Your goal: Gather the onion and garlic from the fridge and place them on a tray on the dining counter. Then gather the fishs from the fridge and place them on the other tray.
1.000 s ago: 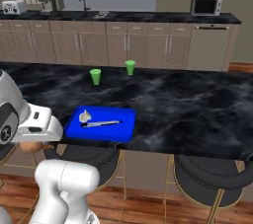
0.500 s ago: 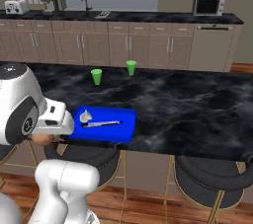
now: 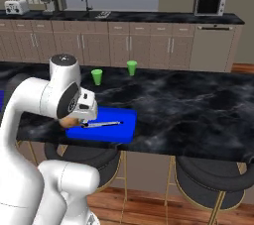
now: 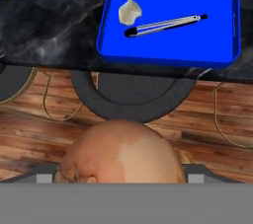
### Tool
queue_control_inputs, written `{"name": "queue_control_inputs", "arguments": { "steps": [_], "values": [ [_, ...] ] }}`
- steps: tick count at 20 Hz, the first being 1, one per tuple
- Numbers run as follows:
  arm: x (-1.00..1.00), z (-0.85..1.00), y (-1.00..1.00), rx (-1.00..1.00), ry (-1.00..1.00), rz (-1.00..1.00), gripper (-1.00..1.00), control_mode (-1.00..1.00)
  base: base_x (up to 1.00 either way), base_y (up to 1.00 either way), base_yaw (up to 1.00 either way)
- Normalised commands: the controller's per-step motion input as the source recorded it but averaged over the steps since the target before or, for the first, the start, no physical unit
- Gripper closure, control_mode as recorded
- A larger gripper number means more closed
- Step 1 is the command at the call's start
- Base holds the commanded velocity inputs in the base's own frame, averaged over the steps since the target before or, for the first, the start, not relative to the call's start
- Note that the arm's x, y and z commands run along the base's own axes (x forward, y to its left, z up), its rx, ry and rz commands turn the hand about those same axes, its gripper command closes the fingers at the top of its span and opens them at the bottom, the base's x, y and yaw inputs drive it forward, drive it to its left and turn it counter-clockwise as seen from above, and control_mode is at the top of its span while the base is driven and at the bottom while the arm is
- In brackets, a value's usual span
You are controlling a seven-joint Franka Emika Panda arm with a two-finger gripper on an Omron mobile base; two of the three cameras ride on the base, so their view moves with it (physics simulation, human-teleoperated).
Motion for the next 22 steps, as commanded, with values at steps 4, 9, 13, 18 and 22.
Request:
{"name": "queue_control_inputs", "arguments": {
  "steps": [4,9,13,18,22],
  "values": [
    [0.73,-0.32,0.0,0.0,0.07,-0.12,1.0,-1.0,0.0,0.0,0.0],
    [0.59,-0.4,0.0,0.0,0.09,-0.32,1.0,-1.0,0.0,0.0,0.0],
    [0.51,-0.48,-0.04,-0.01,0.08,-0.34,1.0,-1.0,0.0,0.0,0.0],
    [0.48,-0.37,-0.15,-0.03,0.02,-0.22,1.0,-1.0,0.0,0.0,0.0],
    [0.45,-0.35,-0.24,-0.01,0.0,-0.05,1.0,-1.0,0.0,0.0,0.0]
  ]
}}
